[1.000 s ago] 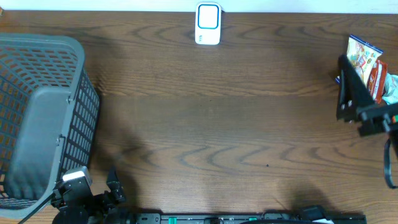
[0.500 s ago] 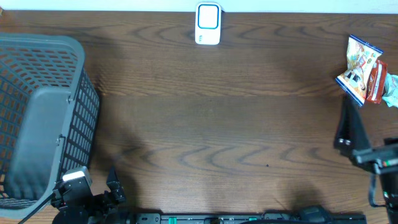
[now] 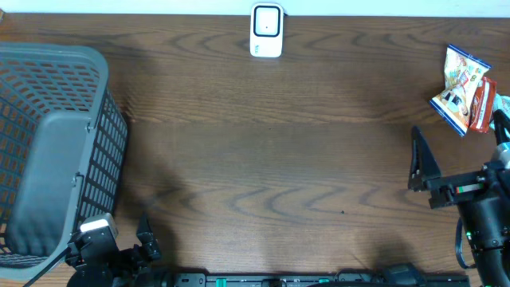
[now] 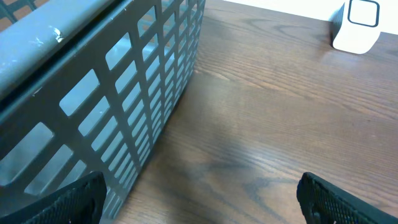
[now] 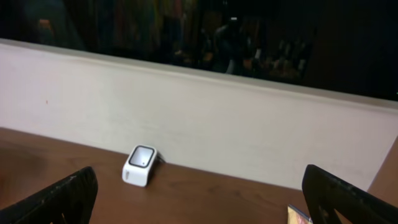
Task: Scan the item barcode
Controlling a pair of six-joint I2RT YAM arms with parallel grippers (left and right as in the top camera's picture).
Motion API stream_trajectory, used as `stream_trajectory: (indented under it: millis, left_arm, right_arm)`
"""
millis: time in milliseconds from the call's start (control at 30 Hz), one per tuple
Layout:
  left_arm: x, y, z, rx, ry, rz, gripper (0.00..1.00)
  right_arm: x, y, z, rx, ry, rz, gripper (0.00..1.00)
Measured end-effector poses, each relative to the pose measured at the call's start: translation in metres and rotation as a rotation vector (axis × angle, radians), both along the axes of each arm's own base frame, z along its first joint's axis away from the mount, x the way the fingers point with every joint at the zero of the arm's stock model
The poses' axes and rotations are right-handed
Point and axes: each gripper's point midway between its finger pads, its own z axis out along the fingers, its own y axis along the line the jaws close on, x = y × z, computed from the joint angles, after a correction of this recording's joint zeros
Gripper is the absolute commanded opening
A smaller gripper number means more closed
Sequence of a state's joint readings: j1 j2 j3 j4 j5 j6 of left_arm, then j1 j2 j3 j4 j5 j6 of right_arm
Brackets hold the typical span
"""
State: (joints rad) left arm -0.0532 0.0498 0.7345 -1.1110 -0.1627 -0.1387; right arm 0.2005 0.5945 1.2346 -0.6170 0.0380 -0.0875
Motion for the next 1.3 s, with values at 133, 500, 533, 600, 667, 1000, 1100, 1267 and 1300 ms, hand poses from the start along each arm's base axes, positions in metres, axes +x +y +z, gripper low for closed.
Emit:
stream_trajectory:
  millis: [133, 500, 533, 600, 667, 1000, 1100, 1267, 1300]
  left_arm:
    - [0.000, 0.000, 0.000, 0.000, 0.000, 0.000, 0.98]
    - [0.000, 0.000, 0.000, 0.000, 0.000, 0.000, 0.98]
    - [0.000, 0.000, 0.000, 0.000, -0.002, 0.000, 0.98]
    - [0.000, 0.000, 0.000, 0.000, 0.000, 0.000, 0.98]
    - [0.000, 0.000, 0.000, 0.000, 0.000, 0.000, 0.98]
    - [0.000, 0.000, 0.000, 0.000, 0.000, 0.000, 0.98]
    - [0.000, 0.000, 0.000, 0.000, 0.000, 0.000, 0.98]
    - [0.000, 0.000, 0.000, 0.000, 0.000, 0.000, 0.98]
    - [0.000, 0.000, 0.000, 0.000, 0.000, 0.000, 0.98]
  right_arm:
    - [0.003, -0.002, -0.016, -0.008, 0.041, -0.012, 0.99]
    - [0.003, -0.030, -0.108, 0.011, -0.061, -0.145, 0.99]
    - [0.002, -0.030, -0.111, 0.019, -0.102, -0.145, 0.99]
    - [0.004, -0.030, -0.131, 0.034, -0.162, -0.144, 0.99]
    - [0.011, -0.029, -0.146, 0.050, -0.200, -0.142, 0.99]
    - [0.037, -0.051, -0.242, 0.182, -0.120, -0.227, 0.99]
    - [0.040, -0.057, -0.261, 0.214, -0.064, -0.252, 0.99]
    - [0.041, -0.057, -0.286, 0.227, 0.028, -0.262, 0.99]
    - [0.041, -0.057, -0.298, 0.226, 0.077, -0.267, 0.99]
